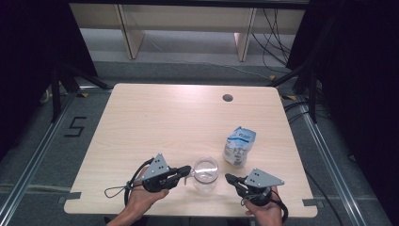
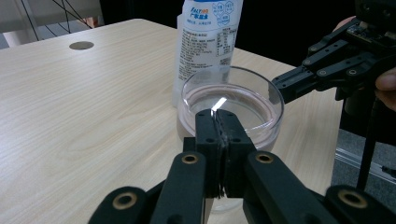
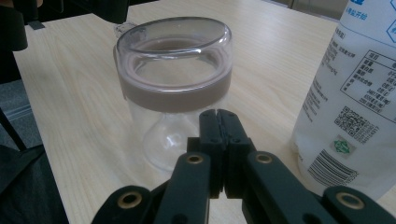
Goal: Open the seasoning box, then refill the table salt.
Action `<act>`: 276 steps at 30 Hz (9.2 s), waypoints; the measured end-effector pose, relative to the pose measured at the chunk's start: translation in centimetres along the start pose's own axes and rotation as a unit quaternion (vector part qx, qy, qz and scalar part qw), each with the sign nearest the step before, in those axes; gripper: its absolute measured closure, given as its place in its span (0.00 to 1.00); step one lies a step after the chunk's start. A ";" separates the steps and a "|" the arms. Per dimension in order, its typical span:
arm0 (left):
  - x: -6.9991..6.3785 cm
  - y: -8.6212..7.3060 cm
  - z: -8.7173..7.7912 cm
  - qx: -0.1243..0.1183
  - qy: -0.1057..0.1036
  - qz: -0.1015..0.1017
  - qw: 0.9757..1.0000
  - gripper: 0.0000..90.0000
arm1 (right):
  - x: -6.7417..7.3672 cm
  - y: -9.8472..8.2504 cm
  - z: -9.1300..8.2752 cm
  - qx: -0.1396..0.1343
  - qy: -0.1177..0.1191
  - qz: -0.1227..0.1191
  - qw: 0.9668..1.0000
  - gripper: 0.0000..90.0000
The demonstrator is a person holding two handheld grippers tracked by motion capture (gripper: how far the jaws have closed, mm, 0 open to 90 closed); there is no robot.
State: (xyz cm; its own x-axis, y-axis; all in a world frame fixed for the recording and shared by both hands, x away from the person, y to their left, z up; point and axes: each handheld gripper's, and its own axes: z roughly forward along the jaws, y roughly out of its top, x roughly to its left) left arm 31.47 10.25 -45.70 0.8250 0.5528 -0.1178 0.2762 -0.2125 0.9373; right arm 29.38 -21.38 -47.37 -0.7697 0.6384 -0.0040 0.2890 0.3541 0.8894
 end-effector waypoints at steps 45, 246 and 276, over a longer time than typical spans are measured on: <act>1.0 -0.4 -1.6 -0.015 -0.018 -0.013 1.000 0.76 | 1.9 3.9 0.9 -0.043 0.014 -0.033 0.998 1.00; 2.6 -5.1 -4.1 0.069 0.008 -0.016 0.997 0.27 | -9.2 -1.2 6.5 -0.089 -0.046 0.013 0.995 0.48; 2.6 -5.1 -4.2 0.070 0.014 -0.014 0.997 0.27 | -8.2 0.8 4.7 -0.089 -0.079 -0.118 0.986 0.51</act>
State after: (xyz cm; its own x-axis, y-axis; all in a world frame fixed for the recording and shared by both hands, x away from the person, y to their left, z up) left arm 30.16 16.13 -49.39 0.8029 0.5812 -0.1325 0.3669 -0.3067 0.8783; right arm 38.56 -23.14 -48.80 -0.7018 0.6552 -0.2795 -0.0030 0.3897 0.9209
